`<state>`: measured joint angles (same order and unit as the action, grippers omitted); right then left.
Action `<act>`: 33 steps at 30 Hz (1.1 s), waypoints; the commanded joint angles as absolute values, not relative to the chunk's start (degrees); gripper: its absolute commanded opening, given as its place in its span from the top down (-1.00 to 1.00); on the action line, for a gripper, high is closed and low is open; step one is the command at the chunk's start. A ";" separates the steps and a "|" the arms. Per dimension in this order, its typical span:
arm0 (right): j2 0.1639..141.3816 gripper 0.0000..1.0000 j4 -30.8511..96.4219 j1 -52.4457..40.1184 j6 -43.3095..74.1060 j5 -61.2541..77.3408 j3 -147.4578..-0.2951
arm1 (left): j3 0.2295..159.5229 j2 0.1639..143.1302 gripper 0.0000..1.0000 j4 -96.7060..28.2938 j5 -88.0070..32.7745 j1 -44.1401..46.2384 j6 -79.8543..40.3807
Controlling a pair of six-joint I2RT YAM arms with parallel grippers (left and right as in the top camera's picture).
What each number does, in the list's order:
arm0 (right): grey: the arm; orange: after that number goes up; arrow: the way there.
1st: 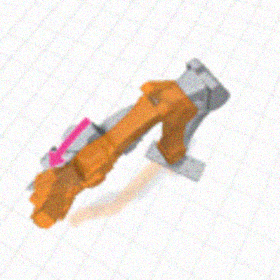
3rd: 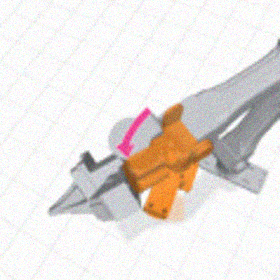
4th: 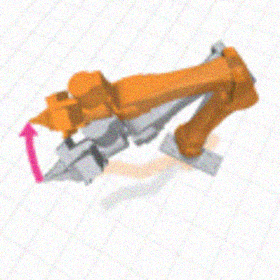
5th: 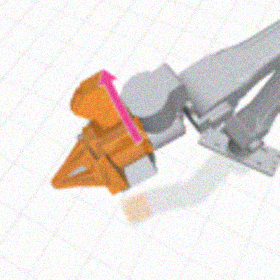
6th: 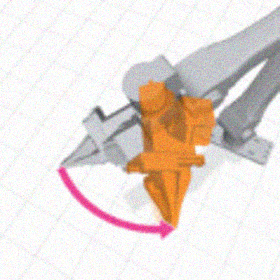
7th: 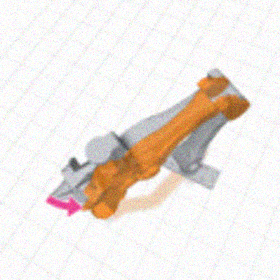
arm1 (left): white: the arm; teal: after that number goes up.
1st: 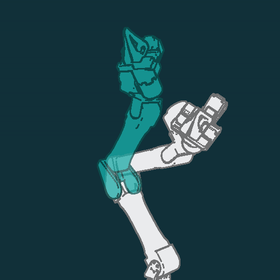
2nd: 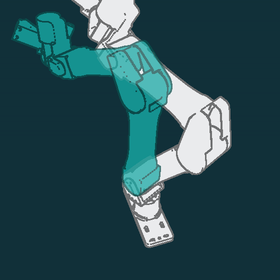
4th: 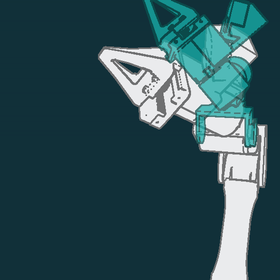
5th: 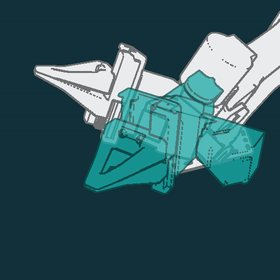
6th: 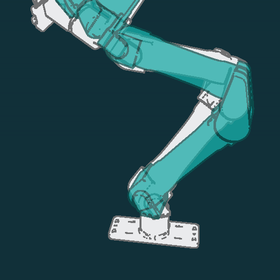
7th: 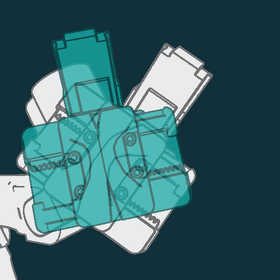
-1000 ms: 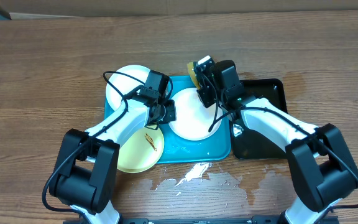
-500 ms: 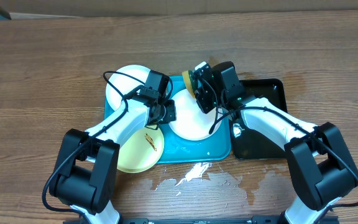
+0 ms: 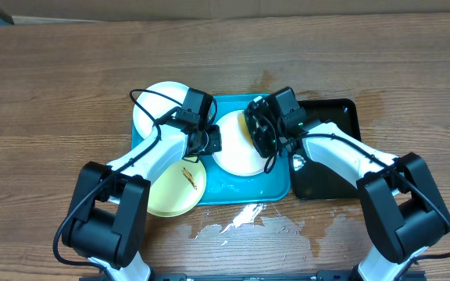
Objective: Clean dirty plates on tray and stack at the side
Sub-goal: 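Scrub the white plate surface with the sponge while left gripper holds it, then move the sponge back over the black tray with the right gripper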
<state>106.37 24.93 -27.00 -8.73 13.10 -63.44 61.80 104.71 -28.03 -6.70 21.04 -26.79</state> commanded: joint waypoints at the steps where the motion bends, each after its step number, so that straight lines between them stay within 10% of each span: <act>1: 104.73 0.93 26.50 -26.96 -4.27 14.26 -65.73 | 61.67 105.54 0.92 -28.08 -7.25 21.41 -25.93; 33: 89.32 0.91 57.43 -6.74 9.26 8.54 -75.50 | 77.34 105.54 0.92 -47.44 -2.70 19.86 -16.67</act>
<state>89.65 57.19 -7.18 8.56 8.56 -75.26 74.22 104.92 -46.50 -4.38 20.14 -18.68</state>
